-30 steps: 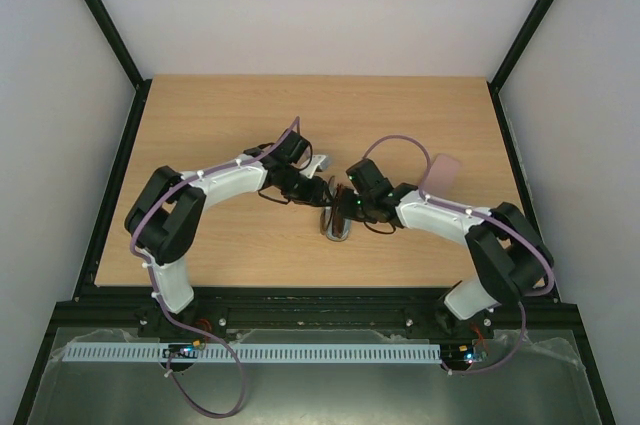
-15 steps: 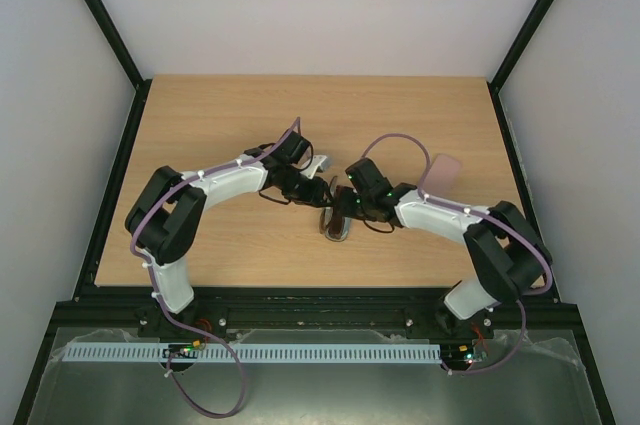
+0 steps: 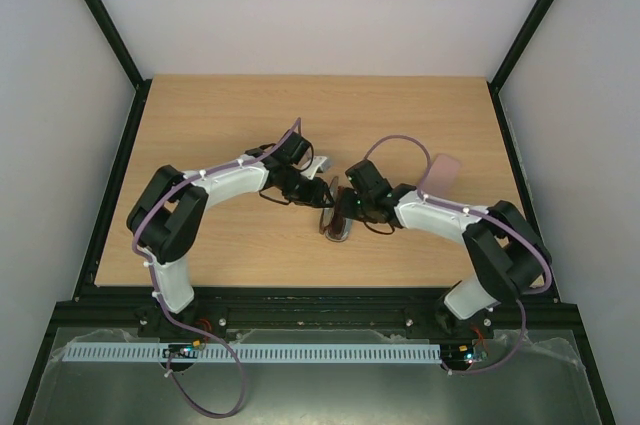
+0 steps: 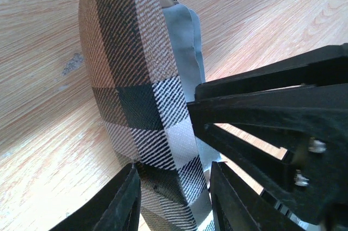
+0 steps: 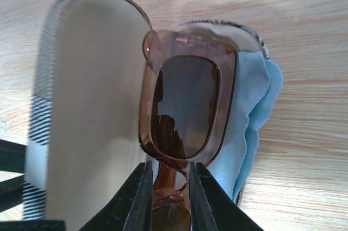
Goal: Organize the sunglasses
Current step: Adjust the sunglasses in the sunglasses case.
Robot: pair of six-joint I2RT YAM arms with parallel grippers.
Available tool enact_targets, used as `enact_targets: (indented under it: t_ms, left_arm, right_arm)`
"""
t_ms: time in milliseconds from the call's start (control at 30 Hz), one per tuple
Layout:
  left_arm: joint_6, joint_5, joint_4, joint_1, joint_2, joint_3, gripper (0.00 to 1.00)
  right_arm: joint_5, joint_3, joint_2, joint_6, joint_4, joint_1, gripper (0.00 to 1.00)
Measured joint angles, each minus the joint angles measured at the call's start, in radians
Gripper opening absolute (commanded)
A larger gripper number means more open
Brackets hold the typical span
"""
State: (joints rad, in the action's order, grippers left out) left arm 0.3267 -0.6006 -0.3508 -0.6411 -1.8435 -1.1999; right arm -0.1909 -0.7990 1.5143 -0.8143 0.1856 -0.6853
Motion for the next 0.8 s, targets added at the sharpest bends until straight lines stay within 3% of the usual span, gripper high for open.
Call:
enact_targets:
  t_ms: [233, 367, 800]
  left_arm:
    - [0.000, 0.000, 0.000, 0.000, 0.000, 0.000, 0.37]
    - [0.000, 0.000, 0.000, 0.000, 0.000, 0.000, 0.37]
    - [0.001, 0.007, -0.001, 0.001, 0.000, 0.000, 0.37]
  right_arm:
    - [-0.029, 0.019, 0.042, -0.027, -0.018, -0.002, 0.20]
    - [-0.037, 0.024, 0.044, -0.044, -0.035, -0.002, 0.26]
    - [-0.063, 0.047, 0.071, -0.108, -0.117, -0.001, 0.25]
